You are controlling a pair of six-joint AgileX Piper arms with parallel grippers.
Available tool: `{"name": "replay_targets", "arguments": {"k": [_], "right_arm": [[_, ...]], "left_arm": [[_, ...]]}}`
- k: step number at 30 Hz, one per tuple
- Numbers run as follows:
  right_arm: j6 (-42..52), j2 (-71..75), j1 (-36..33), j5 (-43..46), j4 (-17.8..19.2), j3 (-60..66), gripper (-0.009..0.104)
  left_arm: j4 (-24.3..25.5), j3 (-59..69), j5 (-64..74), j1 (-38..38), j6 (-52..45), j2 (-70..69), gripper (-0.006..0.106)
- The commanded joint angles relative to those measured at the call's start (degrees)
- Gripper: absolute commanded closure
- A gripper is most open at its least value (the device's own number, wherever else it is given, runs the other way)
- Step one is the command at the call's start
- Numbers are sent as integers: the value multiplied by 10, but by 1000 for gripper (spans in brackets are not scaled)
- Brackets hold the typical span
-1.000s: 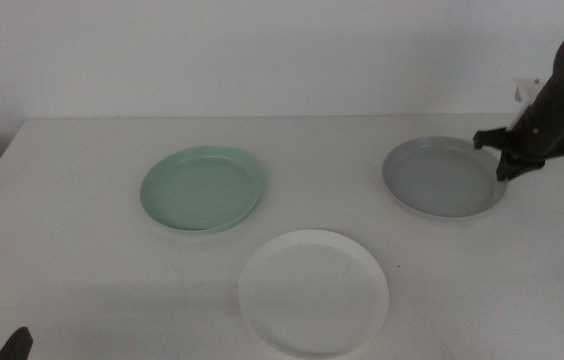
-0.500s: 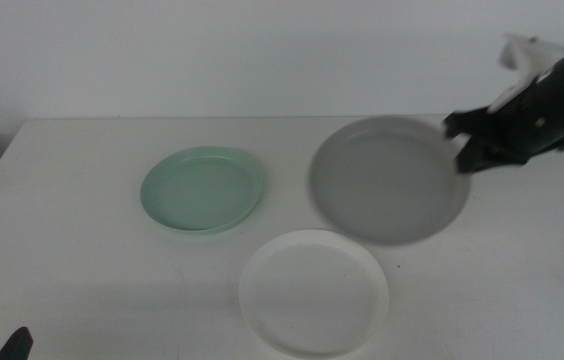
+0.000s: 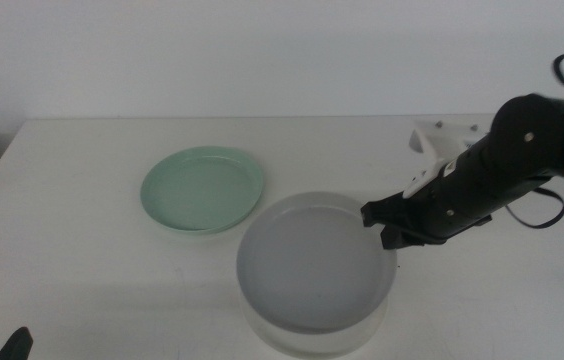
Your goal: Stack the three bowls on top of each other.
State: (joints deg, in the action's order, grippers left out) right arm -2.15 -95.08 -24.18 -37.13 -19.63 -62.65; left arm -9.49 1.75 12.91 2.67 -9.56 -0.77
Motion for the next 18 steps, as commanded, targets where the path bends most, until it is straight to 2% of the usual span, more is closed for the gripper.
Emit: {"name": "replay_targets", "arguments": {"k": [1,11,14,18], "right_arm": [[-1,11,-6,32,-9,-12,96],[-1,-44,-7,39,-6,-12,94],[-1,-45,-7,38,-6,-13,87],[-5,-33,-7,37,-8,-14,71]], "left_arm": [[-7,-3,-41,1,7,-3,3],[-7,-3,-40,1,7,-3,3],[-7,-3,-40,1,7,-3,3],[-7,-3,-40,1,7,-3,3]]}}
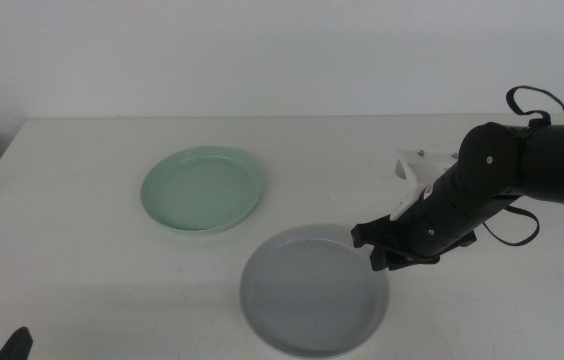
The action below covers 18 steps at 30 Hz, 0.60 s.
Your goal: Stack the three bowls on top of each other.
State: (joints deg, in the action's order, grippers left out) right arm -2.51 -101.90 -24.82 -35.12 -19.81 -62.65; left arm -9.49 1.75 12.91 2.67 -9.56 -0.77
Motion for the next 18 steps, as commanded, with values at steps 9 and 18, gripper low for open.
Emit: {"name": "replay_targets", "arguments": {"k": [9,18], "right_arm": [[15,157,1,-16,12,-15,35],[14,354,1,-85,89,-14,35]], "left_arm": [[-7,-3,-40,1,7,-3,3],[-7,-3,-40,1,7,-3,3]]}}
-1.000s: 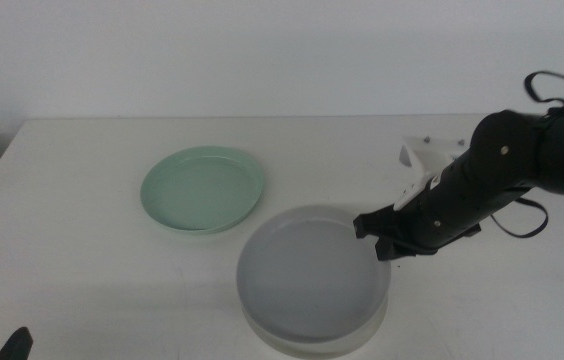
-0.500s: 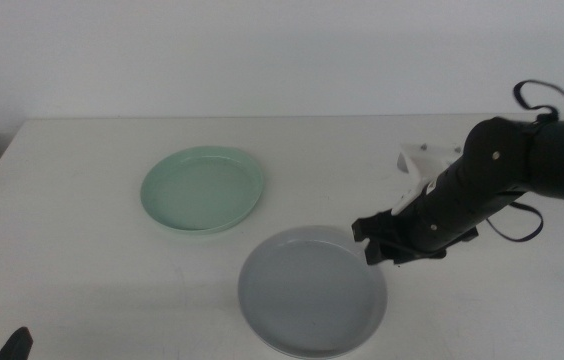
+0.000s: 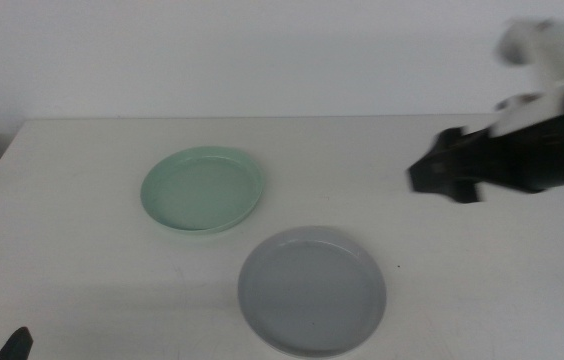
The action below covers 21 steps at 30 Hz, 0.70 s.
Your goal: Stack the three bowls on top of each other.
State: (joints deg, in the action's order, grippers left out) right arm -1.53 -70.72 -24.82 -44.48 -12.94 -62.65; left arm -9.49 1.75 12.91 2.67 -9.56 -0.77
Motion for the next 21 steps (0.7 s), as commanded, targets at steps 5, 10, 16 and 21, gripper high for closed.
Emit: {"name": "replay_targets", "arguments": {"k": [5,10,16,21], "right_arm": [[10,148,1,-20,38,3,36],[28,257,0,-22,30,49,36],[28,323,0,-22,33,97,36],[24,336,0,-10,30,97,36]], "left_arm": [[-7,-3,-40,1,7,-3,3],[-7,-3,-40,1,7,-3,3],[-7,-3,-40,1,7,-3,3],[-7,-3,-40,1,7,-3,3]]}}
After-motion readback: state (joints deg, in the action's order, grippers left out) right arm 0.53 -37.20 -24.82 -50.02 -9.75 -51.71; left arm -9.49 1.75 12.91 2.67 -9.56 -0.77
